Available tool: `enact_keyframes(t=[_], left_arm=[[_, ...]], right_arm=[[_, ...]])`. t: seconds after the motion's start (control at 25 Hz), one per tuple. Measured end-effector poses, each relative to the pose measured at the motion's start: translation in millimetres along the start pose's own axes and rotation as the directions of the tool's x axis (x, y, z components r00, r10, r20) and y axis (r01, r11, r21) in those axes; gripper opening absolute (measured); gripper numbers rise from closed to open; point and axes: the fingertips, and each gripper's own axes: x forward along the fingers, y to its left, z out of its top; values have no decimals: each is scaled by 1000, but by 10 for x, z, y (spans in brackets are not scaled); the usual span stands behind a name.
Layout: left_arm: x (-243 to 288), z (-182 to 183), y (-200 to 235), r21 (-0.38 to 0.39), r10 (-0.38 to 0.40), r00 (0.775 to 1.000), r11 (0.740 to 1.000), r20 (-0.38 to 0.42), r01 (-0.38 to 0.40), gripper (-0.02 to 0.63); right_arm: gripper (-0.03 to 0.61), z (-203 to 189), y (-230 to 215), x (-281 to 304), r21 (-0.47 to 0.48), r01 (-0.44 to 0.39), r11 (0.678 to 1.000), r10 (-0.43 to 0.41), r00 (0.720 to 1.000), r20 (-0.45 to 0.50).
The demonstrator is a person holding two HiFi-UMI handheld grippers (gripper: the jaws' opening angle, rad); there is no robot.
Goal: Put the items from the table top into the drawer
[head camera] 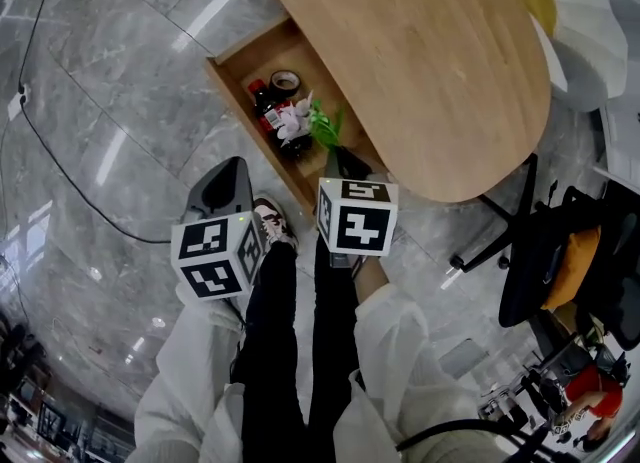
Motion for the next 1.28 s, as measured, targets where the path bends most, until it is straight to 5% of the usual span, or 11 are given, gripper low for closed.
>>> enact_keyframes(t=[0.4, 0.52, 1.28], left_arm=[[39, -94, 1, 10, -19, 1000, 1000, -15, 20, -6], [40, -38, 10, 4, -20, 1000, 1000, -3, 20, -5], [-105, -2, -36, -10, -18, 999, 1000, 31, 18, -6]], right_arm=[[77, -121, -68, 106, 108, 26, 994, -25, 1000, -5], [153, -116, -56, 101, 103, 18, 995, -17, 1000, -11], [140, -25, -38, -144, 56, 26, 998, -28, 999, 42]])
